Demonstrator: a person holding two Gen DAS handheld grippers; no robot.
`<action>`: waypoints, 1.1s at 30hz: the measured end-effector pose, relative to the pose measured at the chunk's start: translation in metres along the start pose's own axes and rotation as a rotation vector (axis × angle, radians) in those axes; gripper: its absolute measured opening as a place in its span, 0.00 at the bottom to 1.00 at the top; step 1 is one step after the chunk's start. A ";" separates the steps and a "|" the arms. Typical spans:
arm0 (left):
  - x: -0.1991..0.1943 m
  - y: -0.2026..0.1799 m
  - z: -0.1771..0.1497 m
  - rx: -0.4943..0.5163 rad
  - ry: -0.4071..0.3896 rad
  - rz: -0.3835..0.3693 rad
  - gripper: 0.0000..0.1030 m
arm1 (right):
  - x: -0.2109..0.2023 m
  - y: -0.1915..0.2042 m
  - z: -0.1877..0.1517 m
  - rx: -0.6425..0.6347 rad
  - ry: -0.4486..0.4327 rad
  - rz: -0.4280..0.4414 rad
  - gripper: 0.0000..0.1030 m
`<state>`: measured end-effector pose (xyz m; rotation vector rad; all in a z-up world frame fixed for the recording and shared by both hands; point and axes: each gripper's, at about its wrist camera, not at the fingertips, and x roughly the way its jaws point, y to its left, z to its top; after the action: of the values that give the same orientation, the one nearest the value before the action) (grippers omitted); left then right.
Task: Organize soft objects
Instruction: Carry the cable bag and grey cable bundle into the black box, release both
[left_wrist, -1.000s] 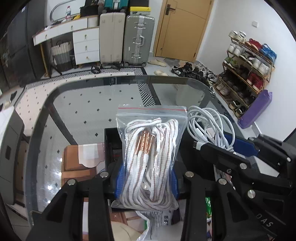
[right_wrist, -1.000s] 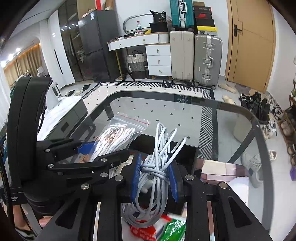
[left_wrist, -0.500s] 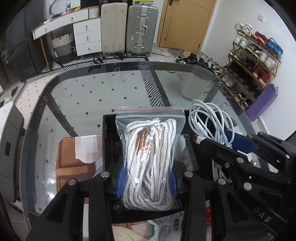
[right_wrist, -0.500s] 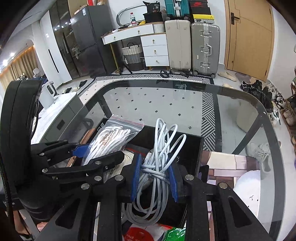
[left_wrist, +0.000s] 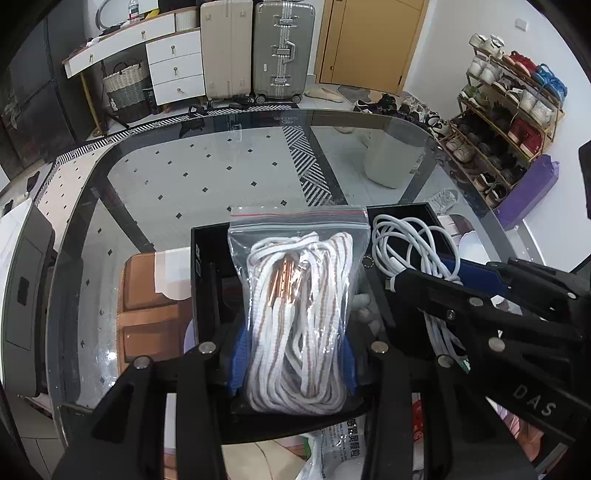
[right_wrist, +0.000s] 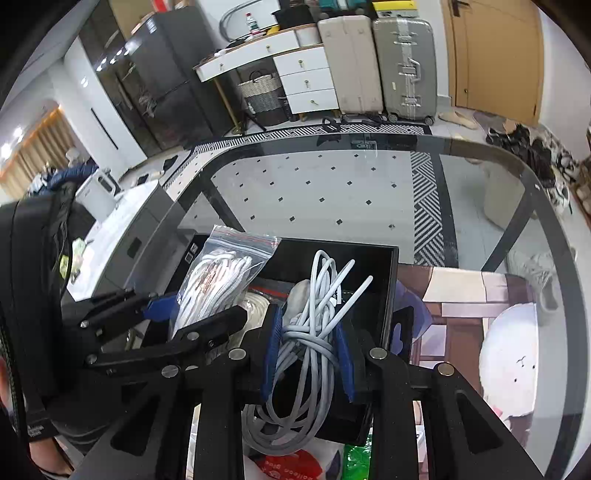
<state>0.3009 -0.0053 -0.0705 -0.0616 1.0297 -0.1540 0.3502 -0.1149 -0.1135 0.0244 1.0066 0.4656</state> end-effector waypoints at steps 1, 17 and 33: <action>0.001 0.002 0.000 -0.007 0.005 -0.010 0.42 | -0.001 0.000 0.000 -0.004 0.001 -0.005 0.27; -0.022 -0.003 -0.007 0.033 -0.046 -0.017 0.58 | -0.041 0.004 -0.010 -0.039 -0.068 -0.038 0.31; -0.093 -0.008 -0.056 0.068 -0.166 0.010 0.63 | -0.123 0.006 -0.064 -0.123 -0.139 -0.050 0.41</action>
<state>0.2053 0.0027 -0.0195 -0.0077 0.8587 -0.1720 0.2408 -0.1692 -0.0479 -0.0775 0.8390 0.4729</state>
